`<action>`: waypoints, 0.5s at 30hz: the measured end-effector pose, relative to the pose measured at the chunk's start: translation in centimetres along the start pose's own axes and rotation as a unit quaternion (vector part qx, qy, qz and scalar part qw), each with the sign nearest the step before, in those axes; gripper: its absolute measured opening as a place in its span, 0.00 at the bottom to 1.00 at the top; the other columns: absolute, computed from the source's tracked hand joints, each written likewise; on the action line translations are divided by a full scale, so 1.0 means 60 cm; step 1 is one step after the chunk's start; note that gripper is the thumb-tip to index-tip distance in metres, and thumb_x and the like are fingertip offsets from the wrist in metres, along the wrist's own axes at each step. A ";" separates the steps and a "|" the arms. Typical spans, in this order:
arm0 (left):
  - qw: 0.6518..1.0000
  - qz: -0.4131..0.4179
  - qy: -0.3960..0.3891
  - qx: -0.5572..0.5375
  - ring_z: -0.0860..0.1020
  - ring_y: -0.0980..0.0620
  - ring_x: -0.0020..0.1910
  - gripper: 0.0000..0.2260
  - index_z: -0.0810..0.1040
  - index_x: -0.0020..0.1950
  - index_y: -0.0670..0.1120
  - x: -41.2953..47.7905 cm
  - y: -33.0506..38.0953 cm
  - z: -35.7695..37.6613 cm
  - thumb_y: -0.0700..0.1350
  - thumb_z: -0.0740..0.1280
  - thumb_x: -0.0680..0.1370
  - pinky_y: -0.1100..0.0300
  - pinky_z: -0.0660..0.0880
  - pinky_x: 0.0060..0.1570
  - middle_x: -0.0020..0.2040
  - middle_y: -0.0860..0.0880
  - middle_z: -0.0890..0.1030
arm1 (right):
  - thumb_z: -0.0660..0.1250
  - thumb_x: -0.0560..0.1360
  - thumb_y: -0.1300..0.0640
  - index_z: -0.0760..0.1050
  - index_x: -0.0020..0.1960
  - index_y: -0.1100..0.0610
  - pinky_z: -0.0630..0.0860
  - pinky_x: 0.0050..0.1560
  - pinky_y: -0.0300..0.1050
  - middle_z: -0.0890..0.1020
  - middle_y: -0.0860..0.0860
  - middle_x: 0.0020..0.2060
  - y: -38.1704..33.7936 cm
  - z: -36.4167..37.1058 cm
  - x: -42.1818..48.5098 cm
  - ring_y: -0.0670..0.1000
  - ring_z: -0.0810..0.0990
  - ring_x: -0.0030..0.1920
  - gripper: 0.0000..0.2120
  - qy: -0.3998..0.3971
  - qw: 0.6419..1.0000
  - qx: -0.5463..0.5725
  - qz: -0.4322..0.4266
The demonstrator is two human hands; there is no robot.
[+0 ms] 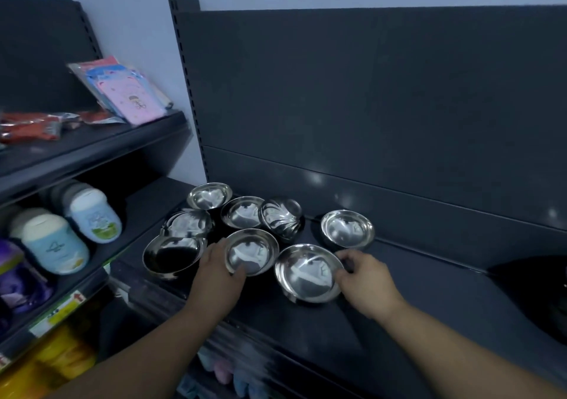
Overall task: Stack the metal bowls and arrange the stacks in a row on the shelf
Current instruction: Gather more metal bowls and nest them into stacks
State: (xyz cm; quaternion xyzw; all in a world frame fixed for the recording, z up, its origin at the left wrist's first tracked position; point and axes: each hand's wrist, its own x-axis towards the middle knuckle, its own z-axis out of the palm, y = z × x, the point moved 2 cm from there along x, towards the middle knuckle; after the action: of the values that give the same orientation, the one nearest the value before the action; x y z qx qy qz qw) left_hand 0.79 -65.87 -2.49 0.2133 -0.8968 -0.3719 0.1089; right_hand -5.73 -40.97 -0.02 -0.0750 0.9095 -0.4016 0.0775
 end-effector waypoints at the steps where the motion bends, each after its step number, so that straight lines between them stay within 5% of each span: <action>1: 1.000 -0.022 0.000 -0.007 0.62 0.47 0.73 0.31 0.59 0.76 0.43 0.004 0.001 -0.002 0.49 0.66 0.77 0.59 0.61 0.67 0.75 0.43 0.63 | 0.66 0.74 0.54 0.80 0.52 0.48 0.74 0.41 0.33 0.84 0.45 0.42 -0.005 -0.009 0.002 0.44 0.81 0.42 0.09 0.020 1.000 0.018 0.000; 3: 0.997 -0.066 -0.016 -0.021 0.63 0.44 0.73 0.33 0.57 0.76 0.40 0.011 0.000 -0.005 0.49 0.67 0.77 0.56 0.61 0.68 0.74 0.42 0.64 | 0.67 0.73 0.53 0.81 0.50 0.48 0.75 0.41 0.36 0.84 0.45 0.39 -0.018 -0.021 0.005 0.44 0.81 0.40 0.07 0.051 0.997 0.050 0.005; 5: 0.996 -0.068 -0.044 -0.024 0.72 0.43 0.66 0.25 0.66 0.70 0.42 0.012 0.001 -0.007 0.47 0.68 0.76 0.58 0.68 0.58 0.64 0.45 0.75 | 0.67 0.73 0.53 0.81 0.49 0.48 0.79 0.44 0.42 0.85 0.45 0.38 -0.033 -0.023 0.010 0.46 0.82 0.39 0.07 0.069 0.995 0.077 0.009; 8: 0.994 -0.035 -0.098 -0.030 0.76 0.50 0.53 0.19 0.72 0.65 0.48 0.014 0.002 -0.008 0.44 0.68 0.75 0.61 0.68 0.50 0.50 0.52 0.76 | 0.67 0.72 0.53 0.82 0.49 0.48 0.82 0.45 0.47 0.85 0.45 0.37 -0.054 -0.012 0.013 0.47 0.83 0.38 0.07 0.088 0.992 0.094 0.011; 12: 0.981 -0.036 -0.177 -0.078 0.78 0.50 0.54 0.23 0.72 0.67 0.52 0.021 0.000 0.000 0.49 0.68 0.73 0.55 0.74 0.59 0.57 0.51 0.80 | 0.66 0.73 0.53 0.81 0.52 0.48 0.82 0.47 0.50 0.85 0.49 0.37 -0.069 0.008 0.010 0.51 0.83 0.38 0.10 0.091 0.992 0.079 0.024; 15: 0.969 -0.047 -0.202 -0.137 0.77 0.46 0.60 0.14 0.76 0.60 0.57 0.034 -0.015 0.002 0.53 0.62 0.75 0.45 0.72 0.64 0.60 0.47 0.80 | 0.65 0.74 0.53 0.80 0.54 0.49 0.81 0.42 0.43 0.84 0.46 0.38 -0.070 0.025 0.006 0.47 0.82 0.36 0.10 0.083 0.995 0.057 0.024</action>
State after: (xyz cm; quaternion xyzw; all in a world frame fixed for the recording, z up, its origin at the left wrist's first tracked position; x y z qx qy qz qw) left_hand -0.82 -67.29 -3.13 0.1587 -0.8298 -0.5311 -0.0642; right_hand -5.45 -44.91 2.09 -0.0150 0.8901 -0.4552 0.0158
